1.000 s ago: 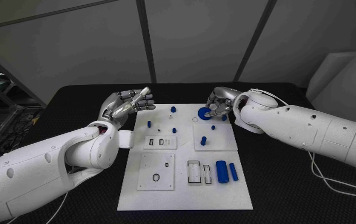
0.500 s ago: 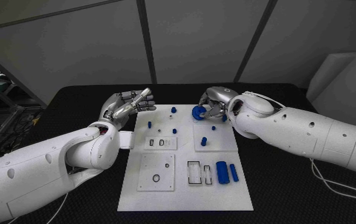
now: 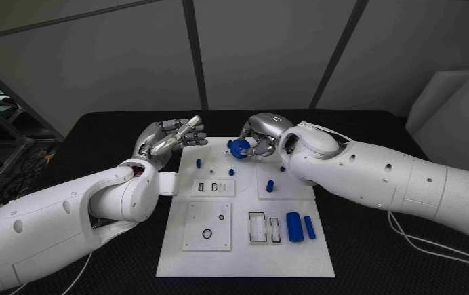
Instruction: Assemble the parts on the task board
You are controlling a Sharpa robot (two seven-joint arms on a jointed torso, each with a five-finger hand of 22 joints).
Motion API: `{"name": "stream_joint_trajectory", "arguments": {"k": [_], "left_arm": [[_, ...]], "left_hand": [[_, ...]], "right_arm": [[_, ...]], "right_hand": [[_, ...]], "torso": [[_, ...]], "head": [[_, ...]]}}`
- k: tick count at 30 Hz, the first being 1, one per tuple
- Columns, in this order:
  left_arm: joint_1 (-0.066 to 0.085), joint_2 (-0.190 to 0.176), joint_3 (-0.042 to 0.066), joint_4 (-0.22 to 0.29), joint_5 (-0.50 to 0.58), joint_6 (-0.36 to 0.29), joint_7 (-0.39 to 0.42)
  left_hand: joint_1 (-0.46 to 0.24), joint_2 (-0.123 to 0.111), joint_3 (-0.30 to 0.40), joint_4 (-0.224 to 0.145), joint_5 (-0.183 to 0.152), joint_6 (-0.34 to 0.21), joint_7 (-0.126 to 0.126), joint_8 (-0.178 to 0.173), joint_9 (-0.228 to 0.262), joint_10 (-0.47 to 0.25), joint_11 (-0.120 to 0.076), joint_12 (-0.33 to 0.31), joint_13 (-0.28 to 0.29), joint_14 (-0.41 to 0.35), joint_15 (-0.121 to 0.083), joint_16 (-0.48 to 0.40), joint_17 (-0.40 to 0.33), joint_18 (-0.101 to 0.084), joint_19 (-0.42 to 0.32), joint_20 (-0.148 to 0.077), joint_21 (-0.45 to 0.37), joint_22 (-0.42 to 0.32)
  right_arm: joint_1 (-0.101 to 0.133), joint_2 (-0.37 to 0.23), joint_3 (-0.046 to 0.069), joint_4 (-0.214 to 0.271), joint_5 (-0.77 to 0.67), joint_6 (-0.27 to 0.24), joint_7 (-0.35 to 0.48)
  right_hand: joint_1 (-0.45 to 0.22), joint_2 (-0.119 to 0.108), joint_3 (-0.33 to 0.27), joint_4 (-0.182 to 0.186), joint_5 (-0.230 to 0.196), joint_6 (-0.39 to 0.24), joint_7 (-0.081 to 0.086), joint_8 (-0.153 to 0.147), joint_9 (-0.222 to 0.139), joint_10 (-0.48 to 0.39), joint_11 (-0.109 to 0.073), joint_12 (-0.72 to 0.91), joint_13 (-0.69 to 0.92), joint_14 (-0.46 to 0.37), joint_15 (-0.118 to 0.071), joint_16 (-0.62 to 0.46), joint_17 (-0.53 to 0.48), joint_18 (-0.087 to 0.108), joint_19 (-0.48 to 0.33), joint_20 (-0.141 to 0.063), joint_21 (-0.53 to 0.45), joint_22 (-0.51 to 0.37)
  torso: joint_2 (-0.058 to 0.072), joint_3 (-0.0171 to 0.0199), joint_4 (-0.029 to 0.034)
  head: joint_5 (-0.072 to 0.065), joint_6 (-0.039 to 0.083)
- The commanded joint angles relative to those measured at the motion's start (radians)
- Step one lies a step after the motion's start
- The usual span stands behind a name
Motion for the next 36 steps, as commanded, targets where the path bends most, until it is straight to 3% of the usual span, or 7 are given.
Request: {"name": "stream_joint_trajectory", "arguments": {"k": [1,8,13,23,30,36], "left_arm": [[0.001,0.002,0.001,0.000,-0.007,0.015,0.002],[0.001,0.005,0.001,-0.002,-0.007,0.016,0.002],[0.002,0.008,0.001,-0.003,-0.007,0.014,0.006],[0.002,0.011,0.001,-0.004,-0.007,0.011,0.008],[0.002,0.011,0.001,-0.005,-0.007,0.012,0.006],[0.002,0.009,0.001,-0.007,-0.007,0.013,0.005]], "left_hand": [[-0.002,0.007,0.000,-0.004,-0.004,0.003,0.001,-0.004,0.000,-0.001,0.000,-0.006,-0.001,-0.002,0.002,-0.004,0.001,-0.020,0.003,-0.001,0.007,0.000],[-0.002,0.008,0.000,-0.005,-0.004,0.002,0.002,-0.005,-0.001,-0.002,0.001,-0.008,-0.001,-0.002,0.003,-0.006,0.001,-0.020,0.003,-0.001,0.007,0.000],[-0.001,0.007,0.000,-0.006,-0.004,0.002,0.002,-0.006,-0.001,-0.002,0.001,-0.008,-0.001,-0.002,0.003,-0.006,0.002,-0.020,0.003,-0.001,0.007,0.000],[0.000,0.008,0.000,-0.008,-0.004,0.002,0.003,-0.007,-0.001,-0.002,0.001,-0.009,-0.001,-0.005,0.004,-0.009,0.002,-0.020,0.001,0.000,0.007,-0.001],[0.001,0.008,0.000,-0.009,-0.004,0.002,0.003,-0.007,0.000,-0.002,0.002,-0.010,-0.001,-0.006,0.004,-0.011,0.002,-0.020,0.001,0.000,0.006,-0.001],[0.001,0.008,0.000,-0.009,-0.004,0.002,0.003,-0.007,0.000,-0.002,0.002,-0.010,-0.001,-0.006,0.004,-0.011,0.002,-0.020,0.001,0.000,0.006,-0.001]], "right_arm": [[0.002,0.030,0.000,-0.026,-0.024,-0.006,-0.015],[0.001,0.085,-0.004,-0.075,-0.025,0.018,-0.015],[0.000,0.108,-0.009,-0.095,-0.025,0.027,-0.012],[-0.002,0.137,-0.015,-0.128,-0.025,0.042,-0.010],[-0.006,0.132,-0.018,-0.128,-0.025,-0.028,0.002],[-0.010,0.100,-0.018,-0.092,-0.010,-0.069,0.019]], "right_hand": [[-0.005,-0.010,0.002,0.009,0.004,0.006,-0.007,-0.004,0.016,-0.001,0.005,-0.008,0.028,0.073,0.000,0.003,0.107,-0.009,0.017,0.002,0.005,0.138],[-0.012,-0.011,0.005,0.012,-0.001,0.003,-0.005,-0.010,0.015,-0.005,0.007,-0.013,0.023,0.073,0.001,0.003,0.107,-0.009,0.017,0.003,0.005,0.139],[-0.014,-0.012,0.006,0.013,-0.002,0.001,-0.005,-0.012,0.015,-0.006,0.007,-0.014,0.022,0.073,0.001,0.002,0.106,-0.008,0.016,0.003,0.004,0.138],[-0.018,-0.014,0.009,0.014,-0.008,-0.002,-0.003,-0.016,0.015,-0.008,0.008,-0.018,0.019,0.073,0.002,0.001,0.105,-0.008,0.016,0.004,0.004,0.137],[-0.017,-0.015,0.017,0.010,-0.005,-0.010,0.000,-0.026,0.013,-0.013,0.011,-0.023,0.015,0.072,0.005,0.001,0.104,-0.008,0.014,0.006,0.003,0.136],[-0.016,-0.015,0.018,0.010,-0.005,-0.010,0.000,-0.027,0.013,-0.013,0.011,-0.023,0.016,0.072,0.005,0.001,0.104,-0.008,0.015,0.006,0.003,0.136]], "torso": [[0.001,-0.0009,0.0008],[0.001,0.0004,-0.0014],[0.000,0.0000,0.0010],[0.001,0.0016,-0.0034],[0.001,0.0027,-0.0029],[0.001,0.0032,-0.0042]], "head": [[0.002,-0.002],[0.004,-0.002],[0.002,-0.003],[0.010,-0.004],[0.009,-0.003],[0.013,-0.006]]}}
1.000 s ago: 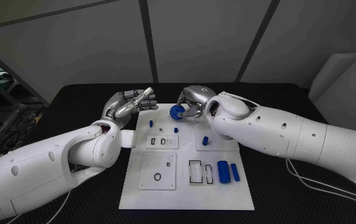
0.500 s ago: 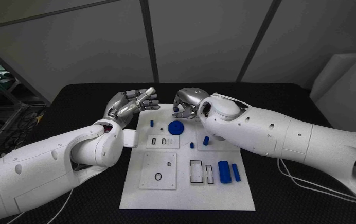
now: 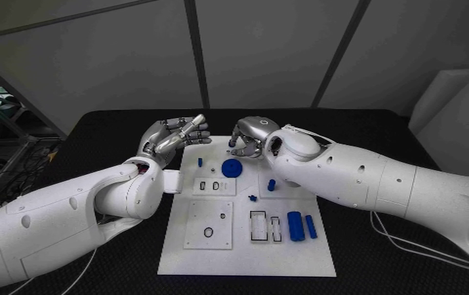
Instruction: Assemble the parts on the task board
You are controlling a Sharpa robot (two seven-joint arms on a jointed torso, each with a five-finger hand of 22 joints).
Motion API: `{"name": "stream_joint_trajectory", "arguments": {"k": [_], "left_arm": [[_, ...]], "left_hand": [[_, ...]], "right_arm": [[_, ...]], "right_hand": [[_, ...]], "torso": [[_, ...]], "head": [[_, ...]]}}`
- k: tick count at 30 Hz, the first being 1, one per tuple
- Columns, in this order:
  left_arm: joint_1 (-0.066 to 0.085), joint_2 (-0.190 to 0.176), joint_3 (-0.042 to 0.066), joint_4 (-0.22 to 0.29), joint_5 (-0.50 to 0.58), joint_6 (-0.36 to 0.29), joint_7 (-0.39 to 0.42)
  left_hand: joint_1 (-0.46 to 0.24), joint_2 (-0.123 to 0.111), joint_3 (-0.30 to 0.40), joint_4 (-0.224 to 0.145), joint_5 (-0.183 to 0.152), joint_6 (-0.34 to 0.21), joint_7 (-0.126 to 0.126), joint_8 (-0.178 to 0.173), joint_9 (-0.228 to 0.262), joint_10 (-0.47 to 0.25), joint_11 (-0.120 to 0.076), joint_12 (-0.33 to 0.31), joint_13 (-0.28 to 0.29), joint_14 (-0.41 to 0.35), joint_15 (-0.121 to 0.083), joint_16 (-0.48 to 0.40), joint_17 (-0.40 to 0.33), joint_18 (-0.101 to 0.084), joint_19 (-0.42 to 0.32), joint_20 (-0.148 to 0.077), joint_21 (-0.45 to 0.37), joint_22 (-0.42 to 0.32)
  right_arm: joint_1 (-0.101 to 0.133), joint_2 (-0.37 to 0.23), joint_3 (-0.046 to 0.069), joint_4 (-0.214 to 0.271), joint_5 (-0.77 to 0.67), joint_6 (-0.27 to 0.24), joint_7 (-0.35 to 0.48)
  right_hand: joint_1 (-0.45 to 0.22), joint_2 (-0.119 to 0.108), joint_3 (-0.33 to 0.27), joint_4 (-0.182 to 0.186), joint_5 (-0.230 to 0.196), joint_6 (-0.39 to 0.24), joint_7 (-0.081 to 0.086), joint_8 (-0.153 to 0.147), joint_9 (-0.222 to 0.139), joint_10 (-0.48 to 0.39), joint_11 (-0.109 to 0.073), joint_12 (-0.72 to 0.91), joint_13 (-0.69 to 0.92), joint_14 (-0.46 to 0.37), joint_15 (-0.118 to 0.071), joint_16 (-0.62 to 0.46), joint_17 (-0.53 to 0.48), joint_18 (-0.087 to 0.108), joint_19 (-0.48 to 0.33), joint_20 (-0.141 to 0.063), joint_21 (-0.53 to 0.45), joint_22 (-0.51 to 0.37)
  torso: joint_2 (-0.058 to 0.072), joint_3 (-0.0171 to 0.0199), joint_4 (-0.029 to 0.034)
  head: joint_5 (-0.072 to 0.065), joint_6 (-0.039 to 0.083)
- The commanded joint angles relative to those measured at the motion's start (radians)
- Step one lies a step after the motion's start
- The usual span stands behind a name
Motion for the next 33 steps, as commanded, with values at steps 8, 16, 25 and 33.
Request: {"name": "stream_joint_trajectory", "arguments": {"k": [8,16,25,33], "left_arm": [[0.001,-0.005,0.001,-0.003,-0.007,0.013,0.005],[0.001,-0.006,0.001,-0.005,-0.007,0.013,0.005],[0.001,-0.007,0.001,-0.005,-0.007,0.013,0.004],[0.001,-0.005,0.001,-0.006,-0.007,0.015,0.004]], "left_hand": [[0.001,0.008,-0.001,-0.005,-0.004,0.002,0.004,-0.004,0.000,-0.002,0.002,-0.005,-0.001,-0.005,0.001,-0.009,0.001,-0.020,-0.001,0.000,0.006,-0.001],[0.001,0.008,-0.001,-0.005,-0.004,0.002,0.004,-0.004,0.000,-0.002,0.002,-0.005,-0.001,-0.005,0.001,-0.009,0.001,-0.020,-0.001,0.000,0.006,-0.001],[0.001,0.008,-0.001,-0.005,-0.004,0.002,0.004,-0.004,0.000,-0.002,0.002,-0.005,-0.001,-0.005,0.001,-0.009,0.001,-0.020,-0.001,0.000,0.006,-0.001],[0.001,0.008,-0.001,-0.005,-0.004,0.002,0.004,-0.004,0.000,-0.002,0.002,-0.005,-0.001,-0.005,0.001,-0.009,0.001,-0.020,-0.001,0.000,0.006,-0.001]], "right_arm": [[-0.001,-0.079,0.000,0.099,0.026,-0.016,0.028],[-0.001,-0.111,0.000,0.145,0.030,0.034,0.025],[-0.001,-0.113,0.000,0.160,0.025,0.127,0.020],[-0.001,-0.090,0.000,0.157,0.020,0.163,0.014]], "right_hand": [[-0.013,-0.011,0.008,-0.001,-0.022,-0.016,0.007,-0.016,-0.003,-0.008,0.009,-0.007,0.012,0.072,0.009,-0.001,0.100,-0.007,0.008,0.006,0.001,0.133],[-0.019,-0.020,0.014,-0.006,-0.059,-0.024,0.012,-0.032,-0.004,-0.013,0.014,-0.014,0.007,0.071,0.013,-0.002,0.099,-0.006,0.005,0.011,-0.001,0.129],[-0.038,-0.043,0.000,-0.012,-0.102,-0.055,0.016,-0.067,-0.010,-0.024,0.020,-0.026,-0.002,0.070,0.019,-0.004,0.095,-0.004,-0.003,0.017,-0.006,0.121],[-0.051,-0.060,-0.032,-0.004,-0.102,-0.107,0.028,-0.098,-0.022,-0.035,0.030,-0.037,-0.012,0.071,0.026,-0.002,0.100,-0.003,-0.006,0.023,-0.008,0.118]], "torso": [[-0.001,0.0012,-0.0039],[-0.001,0.0005,-0.0005],[0.000,-0.0014,-0.0012],[0.000,-0.0012,0.0011]], "head": [[0.003,-0.002],[-0.003,0.000],[-0.002,-0.004],[-0.003,-0.009]]}}
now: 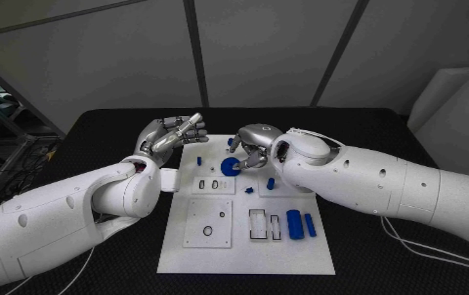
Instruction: Assemble the parts on the task board
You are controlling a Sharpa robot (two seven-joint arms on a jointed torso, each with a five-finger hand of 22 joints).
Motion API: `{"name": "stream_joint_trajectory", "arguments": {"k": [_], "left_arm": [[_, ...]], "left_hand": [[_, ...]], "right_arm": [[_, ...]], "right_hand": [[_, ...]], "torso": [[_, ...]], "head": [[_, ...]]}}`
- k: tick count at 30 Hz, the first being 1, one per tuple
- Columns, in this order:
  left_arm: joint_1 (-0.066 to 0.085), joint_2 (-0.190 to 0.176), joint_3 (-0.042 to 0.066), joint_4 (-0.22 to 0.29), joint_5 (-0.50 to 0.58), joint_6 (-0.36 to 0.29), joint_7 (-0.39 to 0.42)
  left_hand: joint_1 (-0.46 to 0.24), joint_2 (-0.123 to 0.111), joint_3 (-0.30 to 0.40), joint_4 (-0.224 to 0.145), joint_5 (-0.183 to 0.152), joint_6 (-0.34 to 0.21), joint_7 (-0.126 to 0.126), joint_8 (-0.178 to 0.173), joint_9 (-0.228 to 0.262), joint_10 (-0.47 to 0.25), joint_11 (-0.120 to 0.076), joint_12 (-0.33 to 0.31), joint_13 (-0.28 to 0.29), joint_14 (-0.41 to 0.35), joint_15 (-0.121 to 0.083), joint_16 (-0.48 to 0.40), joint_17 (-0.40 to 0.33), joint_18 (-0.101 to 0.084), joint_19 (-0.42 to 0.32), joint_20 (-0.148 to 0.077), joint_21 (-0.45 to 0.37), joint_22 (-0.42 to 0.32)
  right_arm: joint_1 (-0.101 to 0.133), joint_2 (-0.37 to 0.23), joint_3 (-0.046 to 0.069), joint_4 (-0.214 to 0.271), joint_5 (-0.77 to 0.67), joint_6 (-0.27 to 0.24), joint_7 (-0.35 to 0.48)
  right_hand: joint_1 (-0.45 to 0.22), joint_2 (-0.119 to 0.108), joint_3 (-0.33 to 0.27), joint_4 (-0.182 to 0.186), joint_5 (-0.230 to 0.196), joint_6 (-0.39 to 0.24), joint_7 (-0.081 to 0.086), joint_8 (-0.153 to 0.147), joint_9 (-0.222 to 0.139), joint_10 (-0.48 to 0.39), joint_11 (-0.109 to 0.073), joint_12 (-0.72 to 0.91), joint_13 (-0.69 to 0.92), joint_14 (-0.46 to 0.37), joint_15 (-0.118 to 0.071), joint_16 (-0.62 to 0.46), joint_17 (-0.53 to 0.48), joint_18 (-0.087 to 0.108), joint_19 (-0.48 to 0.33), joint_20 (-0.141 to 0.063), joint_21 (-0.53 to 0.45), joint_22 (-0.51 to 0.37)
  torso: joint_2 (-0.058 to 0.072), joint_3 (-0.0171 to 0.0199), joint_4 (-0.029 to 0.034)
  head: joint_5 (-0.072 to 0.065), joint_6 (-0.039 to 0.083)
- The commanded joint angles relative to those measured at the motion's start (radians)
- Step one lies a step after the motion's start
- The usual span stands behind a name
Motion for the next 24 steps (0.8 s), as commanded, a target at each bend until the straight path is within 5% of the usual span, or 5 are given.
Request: {"name": "stream_joint_trajectory", "arguments": {"k": [1,24], "left_arm": [[0.001,0.001,0.001,0.000,-0.007,0.013,0.004],[0.001,0.002,0.001,-0.003,-0.007,0.014,0.003]], "left_hand": [[0.001,0.008,-0.001,-0.005,-0.004,0.002,0.004,-0.005,0.000,-0.002,0.002,-0.005,-0.001,-0.005,0.001,-0.004,0.001,-0.020,-0.001,0.000,0.006,-0.001],[0.002,0.008,-0.001,-0.007,-0.004,0.003,0.003,-0.005,0.000,-0.002,0.002,-0.005,0.000,-0.006,0.002,-0.006,0.002,-0.020,-0.002,0.001,0.006,-0.002]], "right_arm": [[0.002,0.008,0.000,-0.001,-0.006,0.048,-0.002],[0.001,0.032,-0.001,-0.030,-0.007,0.096,-0.002]], "right_hand": [[0.000,-0.009,-0.010,0.001,-0.005,-0.010,0.001,-0.005,-0.002,-0.006,0.001,-0.007,-0.001,0.067,0.009,-0.002,0.100,-0.004,0.001,0.008,-0.003,0.118],[0.005,0.005,-0.018,0.008,0.005,0.011,0.003,0.009,0.002,0.000,0.004,0.005,0.012,0.069,0.012,0.001,0.107,-0.004,0.003,0.013,-0.003,0.121]], "torso": [[0.000,-0.0001,0.0025],[0.000,0.0012,0.0002]], "head": [[-0.001,-0.002],[0.007,-0.010]]}}
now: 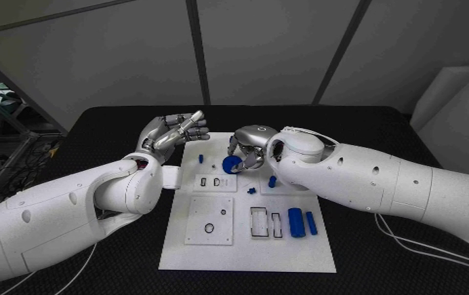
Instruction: Assemble the parts on the task board
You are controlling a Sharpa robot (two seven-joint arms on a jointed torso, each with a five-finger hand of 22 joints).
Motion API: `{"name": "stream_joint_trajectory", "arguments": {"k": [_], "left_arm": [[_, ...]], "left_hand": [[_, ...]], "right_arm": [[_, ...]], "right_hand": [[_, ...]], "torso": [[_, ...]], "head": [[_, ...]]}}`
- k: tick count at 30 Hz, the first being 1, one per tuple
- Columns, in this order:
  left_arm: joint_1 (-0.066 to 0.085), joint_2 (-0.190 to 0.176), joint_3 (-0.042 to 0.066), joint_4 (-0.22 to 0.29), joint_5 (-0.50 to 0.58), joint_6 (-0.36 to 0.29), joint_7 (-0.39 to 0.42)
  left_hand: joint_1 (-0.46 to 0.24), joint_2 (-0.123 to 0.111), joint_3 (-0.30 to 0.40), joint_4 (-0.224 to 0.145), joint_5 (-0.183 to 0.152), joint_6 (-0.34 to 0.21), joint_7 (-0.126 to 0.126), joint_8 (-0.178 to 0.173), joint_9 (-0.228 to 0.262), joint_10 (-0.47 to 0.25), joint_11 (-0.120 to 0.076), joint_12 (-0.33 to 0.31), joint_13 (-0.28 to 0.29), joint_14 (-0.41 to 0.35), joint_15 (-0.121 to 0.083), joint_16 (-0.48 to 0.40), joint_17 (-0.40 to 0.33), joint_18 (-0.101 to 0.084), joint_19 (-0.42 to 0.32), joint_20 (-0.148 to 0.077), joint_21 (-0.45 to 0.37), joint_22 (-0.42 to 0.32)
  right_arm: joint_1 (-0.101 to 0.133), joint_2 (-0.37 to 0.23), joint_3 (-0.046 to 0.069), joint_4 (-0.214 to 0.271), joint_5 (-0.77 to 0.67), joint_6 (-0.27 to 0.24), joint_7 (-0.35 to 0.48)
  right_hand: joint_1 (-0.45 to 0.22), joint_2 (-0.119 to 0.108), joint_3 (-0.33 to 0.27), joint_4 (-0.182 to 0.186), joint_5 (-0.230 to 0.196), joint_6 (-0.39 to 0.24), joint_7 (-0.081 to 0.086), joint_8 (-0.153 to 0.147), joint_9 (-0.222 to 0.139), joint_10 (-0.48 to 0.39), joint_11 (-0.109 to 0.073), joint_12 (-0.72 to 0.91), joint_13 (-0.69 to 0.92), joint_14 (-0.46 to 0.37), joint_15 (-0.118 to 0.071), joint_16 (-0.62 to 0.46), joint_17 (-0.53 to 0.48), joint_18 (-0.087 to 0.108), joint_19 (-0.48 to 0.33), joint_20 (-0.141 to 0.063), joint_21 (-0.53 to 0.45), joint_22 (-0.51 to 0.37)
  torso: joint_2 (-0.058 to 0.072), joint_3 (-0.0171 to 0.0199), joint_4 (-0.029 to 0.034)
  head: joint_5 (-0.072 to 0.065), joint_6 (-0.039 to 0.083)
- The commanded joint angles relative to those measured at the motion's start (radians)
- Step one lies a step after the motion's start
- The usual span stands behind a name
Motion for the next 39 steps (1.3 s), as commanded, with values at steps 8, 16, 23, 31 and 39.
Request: {"name": "stream_joint_trajectory", "arguments": {"k": [8,16,23,31,39], "left_arm": [[0.001,0.000,0.001,0.000,-0.007,0.012,0.004],[0.001,0.000,0.001,0.000,-0.007,0.011,0.004],[0.001,0.000,0.001,-0.001,-0.007,0.012,0.004],[0.001,0.001,0.001,-0.002,-0.007,0.012,0.003],[0.001,0.001,0.001,-0.003,-0.007,0.013,0.002]], "left_hand": [[0.002,0.009,-0.001,-0.007,-0.004,0.003,0.003,-0.006,0.000,-0.002,0.002,-0.005,0.000,-0.006,0.002,-0.006,0.002,-0.020,-0.002,0.001,0.006,-0.001],[0.002,0.009,-0.001,-0.007,-0.004,0.003,0.003,-0.006,0.000,-0.002,0.002,-0.005,0.000,-0.006,0.002,-0.006,0.002,-0.020,-0.002,0.001,0.006,-0.001],[0.002,0.009,-0.001,-0.007,-0.004,0.003,0.003,-0.006,0.000,-0.002,0.002,-0.005,0.000,-0.006,0.002,-0.006,0.002,-0.020,-0.002,0.001,0.006,-0.001],[0.002,0.009,-0.001,-0.009,-0.004,0.003,0.004,-0.007,0.000,-0.002,0.002,-0.006,0.000,-0.006,0.002,-0.007,0.002,-0.020,-0.003,0.001,0.006,-0.001],[0.002,0.009,-0.001,-0.009,-0.004,0.003,0.004,-0.007,0.000,-0.002,0.002,-0.006,0.000,-0.006,0.002,-0.007,0.002,-0.020,-0.003,0.001,0.006,-0.001]], "right_arm": [[0.001,-0.007,0.000,0.007,-0.006,0.053,-0.002],[0.001,-0.001,-0.001,-0.011,-0.011,0.051,-0.005],[-0.001,0.006,-0.012,-0.017,-0.022,0.035,-0.010],[-0.001,0.011,-0.025,-0.018,-0.051,0.014,-0.024],[-0.004,0.000,-0.026,0.007,-0.065,-0.026,-0.027]], "right_hand": [[0.006,0.007,-0.008,0.001,0.008,0.017,-0.001,0.005,0.002,0.002,0.003,0.008,0.005,0.073,0.008,0.002,0.108,-0.004,0.004,0.006,-0.002,0.122],[0.019,0.029,0.001,-0.008,0.026,0.042,-0.004,0.014,0.007,0.004,0.000,0.012,0.010,0.073,0.006,0.003,0.110,-0.004,0.005,0.005,-0.002,0.123],[0.026,0.056,0.016,-0.018,0.033,0.082,-0.012,0.030,0.013,0.012,-0.007,0.022,0.021,0.073,0.001,0.004,0.113,-0.005,0.009,0.001,0.001,0.129],[0.039,0.077,0.038,-0.034,0.020,0.117,-0.026,0.044,0.017,0.019,-0.019,0.028,0.029,0.074,-0.009,0.006,0.116,-0.007,0.014,-0.008,0.004,0.135],[0.040,0.079,0.048,-0.040,0.031,0.126,-0.029,0.046,0.017,0.022,-0.022,0.031,0.033,0.075,-0.013,0.007,0.118,-0.008,0.017,-0.012,0.005,0.139]], "torso": [[0.000,0.0004,-0.0006],[0.000,0.0000,0.0007],[0.000,0.0003,-0.0005],[0.000,0.0007,-0.0009],[0.000,0.0014,-0.0010]], "head": [[0.001,-0.003],[0.002,-0.005],[0.003,-0.008],[0.004,-0.010],[0.005,-0.010]]}}
